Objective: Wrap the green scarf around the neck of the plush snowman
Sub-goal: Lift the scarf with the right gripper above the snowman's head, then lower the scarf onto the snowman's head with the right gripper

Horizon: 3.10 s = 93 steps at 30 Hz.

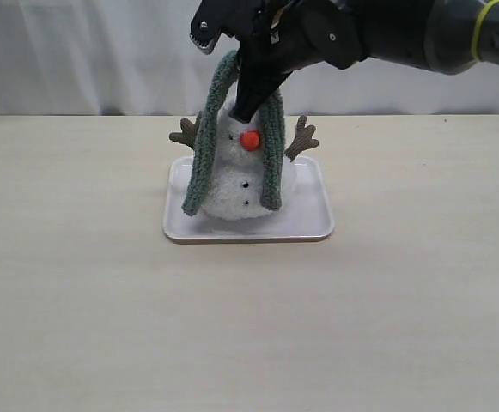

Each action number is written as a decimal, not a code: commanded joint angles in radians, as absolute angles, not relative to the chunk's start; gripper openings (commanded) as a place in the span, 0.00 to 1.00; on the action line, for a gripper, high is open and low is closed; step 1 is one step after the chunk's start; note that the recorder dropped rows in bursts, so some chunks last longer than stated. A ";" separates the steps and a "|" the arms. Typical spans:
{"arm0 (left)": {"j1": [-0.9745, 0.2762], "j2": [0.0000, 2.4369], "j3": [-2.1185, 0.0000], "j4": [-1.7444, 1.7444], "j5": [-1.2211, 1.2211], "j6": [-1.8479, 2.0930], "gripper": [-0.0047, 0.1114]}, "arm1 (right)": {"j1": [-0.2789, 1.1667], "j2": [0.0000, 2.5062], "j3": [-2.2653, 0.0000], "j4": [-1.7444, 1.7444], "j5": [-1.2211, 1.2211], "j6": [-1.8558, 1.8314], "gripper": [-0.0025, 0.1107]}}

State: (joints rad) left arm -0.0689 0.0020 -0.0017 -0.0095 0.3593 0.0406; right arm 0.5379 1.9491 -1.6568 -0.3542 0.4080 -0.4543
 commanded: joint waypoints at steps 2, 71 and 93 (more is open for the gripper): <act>-0.071 0.000 0.000 -0.010 0.346 0.036 0.04 | 0.532 1.966 -1.663 -0.359 0.329 -0.420 0.06; -0.071 0.000 0.000 -0.010 0.346 0.036 0.04 | 0.374 1.970 -1.789 0.013 0.819 -0.076 0.46; -0.071 0.000 0.000 -0.009 0.342 0.036 0.04 | 0.351 2.009 -1.791 0.099 0.764 -0.126 0.52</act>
